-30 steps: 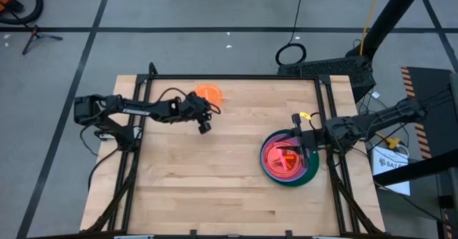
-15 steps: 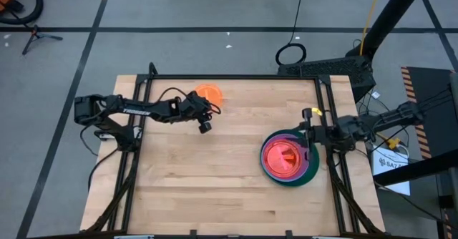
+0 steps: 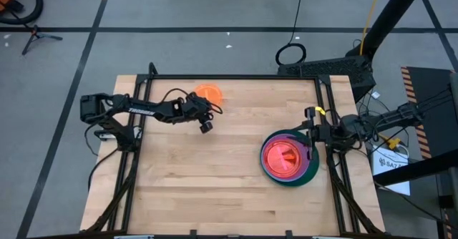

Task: Stack plastic plates
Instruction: Stack the small orange plate on top of the small pink plate

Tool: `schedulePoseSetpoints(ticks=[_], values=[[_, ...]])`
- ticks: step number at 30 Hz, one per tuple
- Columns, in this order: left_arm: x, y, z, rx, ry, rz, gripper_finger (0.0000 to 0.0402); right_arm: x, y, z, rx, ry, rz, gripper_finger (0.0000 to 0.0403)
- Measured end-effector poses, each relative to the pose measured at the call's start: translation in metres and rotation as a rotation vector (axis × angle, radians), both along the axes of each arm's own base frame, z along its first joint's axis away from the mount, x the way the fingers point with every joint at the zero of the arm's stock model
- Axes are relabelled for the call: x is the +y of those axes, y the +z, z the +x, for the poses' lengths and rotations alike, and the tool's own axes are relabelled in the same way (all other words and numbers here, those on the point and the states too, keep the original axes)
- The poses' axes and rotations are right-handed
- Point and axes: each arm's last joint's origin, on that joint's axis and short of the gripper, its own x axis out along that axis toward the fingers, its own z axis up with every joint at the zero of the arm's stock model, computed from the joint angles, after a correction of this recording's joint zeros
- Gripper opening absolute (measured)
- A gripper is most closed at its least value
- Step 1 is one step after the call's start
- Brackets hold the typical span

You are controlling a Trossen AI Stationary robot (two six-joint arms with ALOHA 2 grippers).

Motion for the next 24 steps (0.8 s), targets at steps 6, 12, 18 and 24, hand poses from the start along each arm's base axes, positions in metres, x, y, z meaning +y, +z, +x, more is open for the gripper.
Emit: schedulePoseSetpoints(ticks=[6,12,18,24], values=[[0.0018,-0.0013,-0.0018,0.049,0.0,0.058,0.0112,0.0,-0.0003,0.0,0.003,0.0,-0.001,0.0086],[0.0018,-0.0012,-0.0015,0.043,-0.005,0.051,0.0012,0.0,-0.0006,0.0,0.006,0.0,-0.002,0.0086],[0.0027,0.0001,-0.0003,0.009,0.018,0.036,0.0042,0.0,-0.0007,0.0,0.006,0.0,-0.002,0.0086],[0.0028,-0.0006,0.0005,0.006,0.012,0.037,0.0125,0.0,-0.0006,0.0,0.006,0.0,-0.002,0.0086]])
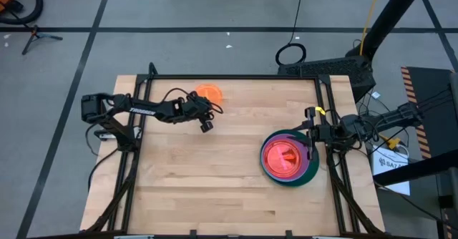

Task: Stack plastic plates
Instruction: Stack the small orange plate on top of the small pink plate

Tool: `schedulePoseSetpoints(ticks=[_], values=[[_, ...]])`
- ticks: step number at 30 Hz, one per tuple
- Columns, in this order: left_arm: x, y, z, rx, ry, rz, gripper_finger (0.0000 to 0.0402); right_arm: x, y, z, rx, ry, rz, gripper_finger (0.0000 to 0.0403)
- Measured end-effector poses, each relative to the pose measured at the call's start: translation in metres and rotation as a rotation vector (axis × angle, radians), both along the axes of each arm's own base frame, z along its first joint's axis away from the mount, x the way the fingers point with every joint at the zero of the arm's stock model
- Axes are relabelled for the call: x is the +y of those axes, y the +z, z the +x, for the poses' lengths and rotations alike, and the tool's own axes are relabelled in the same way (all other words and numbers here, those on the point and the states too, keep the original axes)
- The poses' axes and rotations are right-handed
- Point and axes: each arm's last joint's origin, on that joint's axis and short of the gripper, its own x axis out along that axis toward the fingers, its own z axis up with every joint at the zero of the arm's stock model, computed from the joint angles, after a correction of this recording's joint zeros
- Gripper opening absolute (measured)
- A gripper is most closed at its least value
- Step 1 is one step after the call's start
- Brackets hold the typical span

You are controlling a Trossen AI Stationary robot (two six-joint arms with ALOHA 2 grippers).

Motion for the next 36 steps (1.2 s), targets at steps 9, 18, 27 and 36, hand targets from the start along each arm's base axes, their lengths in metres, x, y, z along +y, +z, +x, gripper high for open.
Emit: schedulePoseSetpoints(ticks=[9,18,27,36], values=[[0.004,-0.032,0.013,0.026,-0.002,0.006,0.0208,0.0,0.0,0.0,0.0,0.0,-0.001,0.0086],[0.011,-0.041,0.012,0.081,0.04,0.059,0.0209,0.0,-0.001,0.0,0.006,-0.001,-0.005,0.0086],[0.023,-0.046,0.006,0.101,0.049,0.024,0.0209,0.0,-0.001,0.0,0.007,-0.001,-0.005,0.0086],[0.023,-0.05,0.008,0.111,0.027,0.026,0.0158,0.0,-0.001,0.0,0.008,-0.005,-0.003,0.0086]])
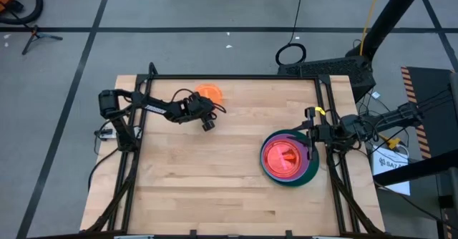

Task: Stack plastic plates
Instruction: Stack the small orange plate on top of the small pink plate

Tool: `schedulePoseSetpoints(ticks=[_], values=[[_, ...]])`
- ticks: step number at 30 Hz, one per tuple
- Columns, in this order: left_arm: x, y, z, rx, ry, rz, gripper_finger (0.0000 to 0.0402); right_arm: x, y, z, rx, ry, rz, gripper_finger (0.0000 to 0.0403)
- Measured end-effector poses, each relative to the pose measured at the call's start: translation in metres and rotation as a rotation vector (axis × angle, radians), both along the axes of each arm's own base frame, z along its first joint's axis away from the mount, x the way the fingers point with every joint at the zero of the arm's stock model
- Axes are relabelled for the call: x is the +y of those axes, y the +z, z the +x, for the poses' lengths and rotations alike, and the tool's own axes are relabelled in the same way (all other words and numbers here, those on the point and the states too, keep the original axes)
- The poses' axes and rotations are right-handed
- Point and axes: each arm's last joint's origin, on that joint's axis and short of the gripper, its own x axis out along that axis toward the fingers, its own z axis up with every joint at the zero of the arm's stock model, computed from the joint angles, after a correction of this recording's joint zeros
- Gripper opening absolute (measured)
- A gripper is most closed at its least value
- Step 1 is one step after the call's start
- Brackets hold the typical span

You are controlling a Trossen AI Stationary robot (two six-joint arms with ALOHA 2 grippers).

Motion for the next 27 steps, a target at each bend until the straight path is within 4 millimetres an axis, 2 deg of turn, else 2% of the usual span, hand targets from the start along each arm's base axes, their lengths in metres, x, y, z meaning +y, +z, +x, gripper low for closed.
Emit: schedulePoseSetpoints(ticks=[6,13,21,27], values=[[-0.004,-0.001,0.002,-0.004,-0.016,-0.004,0.0081,0.0,0.0,0.0,0.0,0.0,0.0,0.0086],[-0.018,0.001,0.006,0.016,-0.027,0.049,0.001,0.0,0.0,0.0,0.0,0.0,0.0,0.0086],[-0.04,0.014,0.024,0.028,-0.058,0.084,0.0006,0.0,0.0,0.0,0.0,0.0,0.001,0.0086],[-0.063,0.044,0.049,-0.041,-0.127,0.091,0.0005,0.0,0.0,0.0,0.001,0.0,0.005,0.0086]])
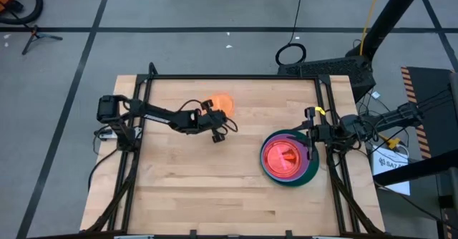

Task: Stack plastic plates
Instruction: Stack the small orange plate on top of the small pink plate

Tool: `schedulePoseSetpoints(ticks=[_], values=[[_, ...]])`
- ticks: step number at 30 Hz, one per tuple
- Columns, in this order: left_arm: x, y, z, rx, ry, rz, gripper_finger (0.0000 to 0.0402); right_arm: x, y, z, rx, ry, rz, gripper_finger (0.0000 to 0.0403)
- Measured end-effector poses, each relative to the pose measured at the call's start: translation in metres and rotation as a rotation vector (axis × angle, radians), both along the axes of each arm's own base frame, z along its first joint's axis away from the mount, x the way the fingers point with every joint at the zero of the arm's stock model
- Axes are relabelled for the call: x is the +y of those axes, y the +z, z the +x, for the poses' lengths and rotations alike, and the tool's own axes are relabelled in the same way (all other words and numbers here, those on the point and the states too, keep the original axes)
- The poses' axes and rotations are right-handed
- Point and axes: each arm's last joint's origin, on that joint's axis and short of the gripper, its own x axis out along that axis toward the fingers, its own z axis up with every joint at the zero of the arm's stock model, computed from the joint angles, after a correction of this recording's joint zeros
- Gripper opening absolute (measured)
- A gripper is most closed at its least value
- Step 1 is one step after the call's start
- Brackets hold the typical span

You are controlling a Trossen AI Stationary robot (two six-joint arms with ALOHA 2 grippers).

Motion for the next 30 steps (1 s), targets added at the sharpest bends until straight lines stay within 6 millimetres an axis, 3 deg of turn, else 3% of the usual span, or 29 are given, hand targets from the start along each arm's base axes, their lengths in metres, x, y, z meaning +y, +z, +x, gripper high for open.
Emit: schedulePoseSetpoints(ticks=[10,17,30], values=[[-0.057,0.064,0.036,-0.136,-0.187,0.042,0.0004,0.0,0.0,0.0,0.0,0.001,0.004,0.0086],[-0.097,0.102,0.048,-0.211,-0.323,0.082,0.0004,0.0,0.0,0.0,0.0,0.004,0.004,0.0086],[-0.137,0.105,0.044,-0.24,-0.4,0.034,0.0003,0.0,0.0,0.0,0.001,0.005,0.021,0.0086]])
